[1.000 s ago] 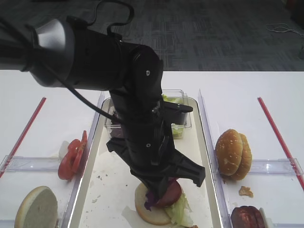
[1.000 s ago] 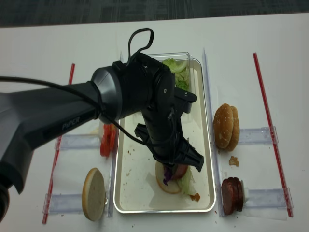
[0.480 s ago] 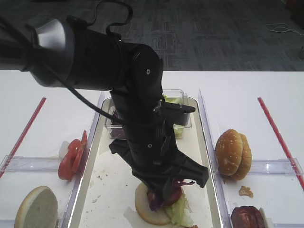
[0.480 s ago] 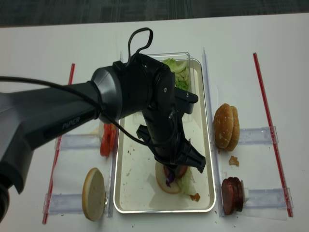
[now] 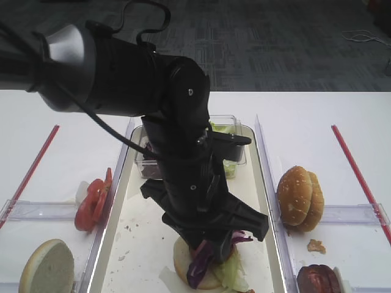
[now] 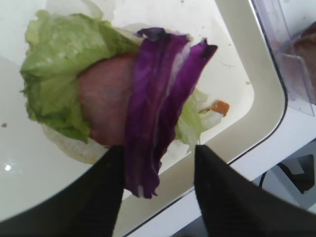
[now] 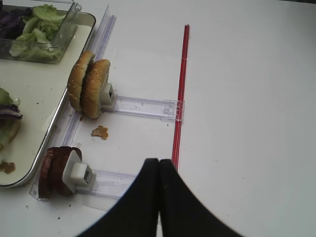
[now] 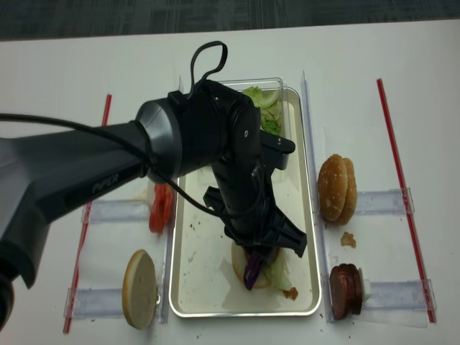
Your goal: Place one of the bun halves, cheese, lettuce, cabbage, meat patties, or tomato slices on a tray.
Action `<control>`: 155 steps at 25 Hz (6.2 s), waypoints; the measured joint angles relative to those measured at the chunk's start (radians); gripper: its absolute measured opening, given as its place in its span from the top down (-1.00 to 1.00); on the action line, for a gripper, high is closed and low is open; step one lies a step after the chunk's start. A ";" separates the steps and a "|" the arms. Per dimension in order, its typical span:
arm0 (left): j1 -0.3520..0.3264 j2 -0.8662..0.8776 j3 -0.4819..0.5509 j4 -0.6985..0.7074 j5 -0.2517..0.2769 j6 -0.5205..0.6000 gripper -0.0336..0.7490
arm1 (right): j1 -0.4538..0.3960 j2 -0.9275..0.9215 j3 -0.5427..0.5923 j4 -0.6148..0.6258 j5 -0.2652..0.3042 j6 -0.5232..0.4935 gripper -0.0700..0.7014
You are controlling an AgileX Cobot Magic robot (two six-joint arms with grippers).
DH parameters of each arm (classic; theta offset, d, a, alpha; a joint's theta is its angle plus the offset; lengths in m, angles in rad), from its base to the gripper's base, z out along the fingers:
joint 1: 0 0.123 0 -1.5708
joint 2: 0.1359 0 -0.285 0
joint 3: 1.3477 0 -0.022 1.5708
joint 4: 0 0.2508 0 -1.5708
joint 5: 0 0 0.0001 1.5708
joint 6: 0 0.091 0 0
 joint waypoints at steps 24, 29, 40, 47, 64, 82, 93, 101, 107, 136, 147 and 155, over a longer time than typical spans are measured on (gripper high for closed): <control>0.000 0.000 -0.138 0.135 0.181 -0.100 -0.24 | 0.000 0.000 0.000 0.000 0.000 0.000 0.76; 0.026 0.000 -0.192 0.158 0.212 -0.109 -0.24 | 0.000 0.000 0.000 0.000 0.000 0.000 0.76; 0.146 0.000 -0.198 0.171 0.217 -0.109 -0.24 | 0.000 0.000 0.000 0.000 0.000 0.001 0.76; 0.209 0.000 -0.198 0.172 0.217 -0.096 -0.24 | 0.000 0.000 0.000 0.000 0.000 0.004 0.76; 0.478 -0.064 -0.198 0.204 0.219 -0.060 -0.24 | 0.000 0.000 0.000 0.000 0.000 0.004 0.76; 0.703 -0.135 -0.187 0.235 0.230 0.017 -0.24 | 0.000 0.000 0.000 0.000 0.000 0.004 0.76; 0.703 -0.144 -0.175 0.233 0.231 0.040 -0.20 | 0.000 0.000 0.000 0.000 0.000 0.004 0.76; 0.703 -0.282 -0.058 0.233 0.233 0.046 -0.19 | 0.000 0.000 0.000 0.000 0.000 0.004 0.76; 0.703 -0.435 0.056 0.229 0.233 0.048 -0.19 | 0.000 0.000 0.000 0.000 0.000 0.004 0.76; 0.703 -1.169 0.534 0.264 0.249 0.077 -0.14 | 0.000 0.000 0.000 0.000 0.000 -0.001 0.76; 0.708 -1.488 0.746 0.251 0.193 0.098 -0.14 | 0.000 0.000 0.000 0.000 0.000 -0.001 0.76; 0.708 -1.721 0.791 0.249 0.178 0.124 -0.14 | 0.000 0.000 0.000 0.000 0.000 -0.001 0.76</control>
